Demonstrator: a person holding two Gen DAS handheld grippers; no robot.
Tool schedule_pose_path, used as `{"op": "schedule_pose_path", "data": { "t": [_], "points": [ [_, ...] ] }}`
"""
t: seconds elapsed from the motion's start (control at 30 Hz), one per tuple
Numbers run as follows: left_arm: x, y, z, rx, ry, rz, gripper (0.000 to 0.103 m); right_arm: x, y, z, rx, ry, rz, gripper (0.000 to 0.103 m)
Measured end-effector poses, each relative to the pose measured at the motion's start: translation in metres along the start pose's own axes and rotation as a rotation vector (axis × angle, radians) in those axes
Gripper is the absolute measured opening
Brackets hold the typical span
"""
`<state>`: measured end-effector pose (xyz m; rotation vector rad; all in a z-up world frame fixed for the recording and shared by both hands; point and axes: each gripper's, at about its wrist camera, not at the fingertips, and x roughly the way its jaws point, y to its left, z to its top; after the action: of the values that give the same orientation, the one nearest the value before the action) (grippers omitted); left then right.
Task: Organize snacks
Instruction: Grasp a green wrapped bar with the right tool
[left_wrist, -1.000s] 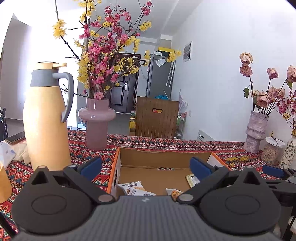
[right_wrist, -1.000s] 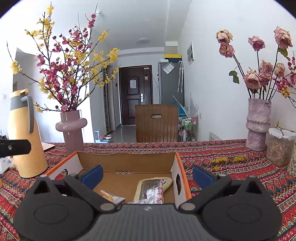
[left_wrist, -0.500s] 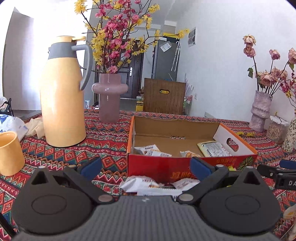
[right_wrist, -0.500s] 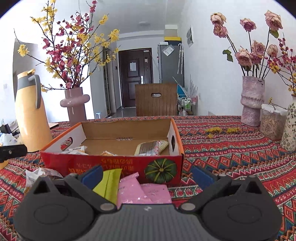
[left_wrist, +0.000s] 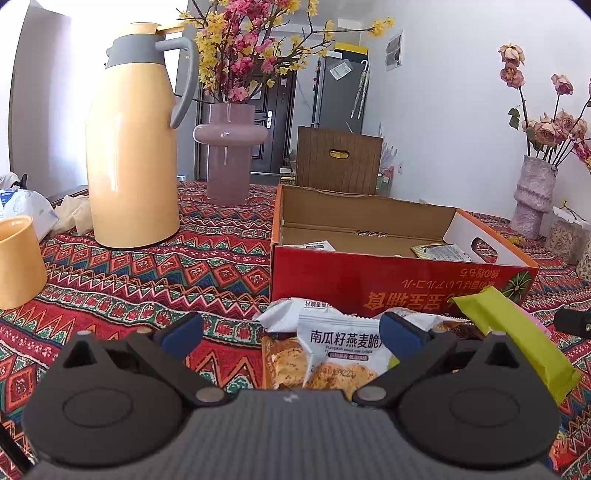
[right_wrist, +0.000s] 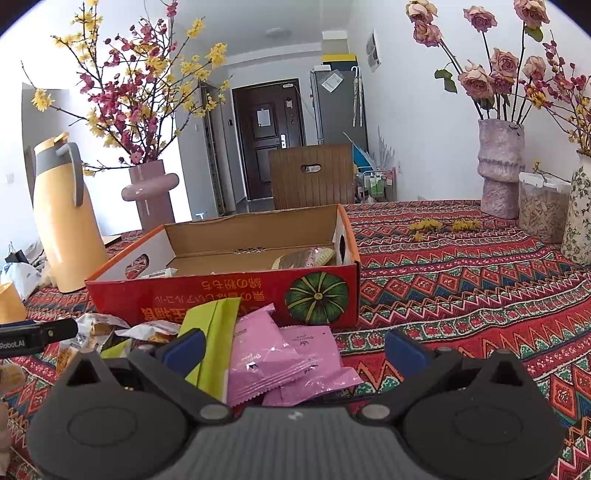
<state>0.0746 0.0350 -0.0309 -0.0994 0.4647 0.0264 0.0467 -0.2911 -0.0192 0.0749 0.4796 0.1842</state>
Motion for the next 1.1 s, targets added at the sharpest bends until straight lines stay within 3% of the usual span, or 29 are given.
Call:
{"op": "schedule_pose_path", "data": {
  "t": [0.23,0.4,0.6,0.73,0.93,1.1],
  "points": [
    [0.001,0.003,0.001,-0.021,0.007,-0.006,0.103,0.004,0.009,-0.003,-0.012,0.027,0.008,0.103],
    [0.001,0.004,0.001,-0.033,0.008,-0.013,0.103,0.004,0.018,0.001,-0.022,0.023,0.030,0.096],
    [0.000,0.005,0.001,-0.045,0.007,-0.018,0.103,0.012,0.037,0.003,-0.061,0.041,0.082,0.076],
    [-0.001,0.005,0.001,-0.046,0.006,-0.021,0.103,0.019,0.048,0.001,-0.072,0.065,0.104,0.056],
    [-0.001,0.006,0.000,-0.050,0.006,-0.031,0.103,0.026,0.057,-0.003,-0.095,0.088,0.085,0.051],
    [-0.001,0.006,0.000,-0.052,0.006,-0.034,0.103,0.026,0.065,-0.005,-0.146,0.092,0.044,0.040]
  ]
}}
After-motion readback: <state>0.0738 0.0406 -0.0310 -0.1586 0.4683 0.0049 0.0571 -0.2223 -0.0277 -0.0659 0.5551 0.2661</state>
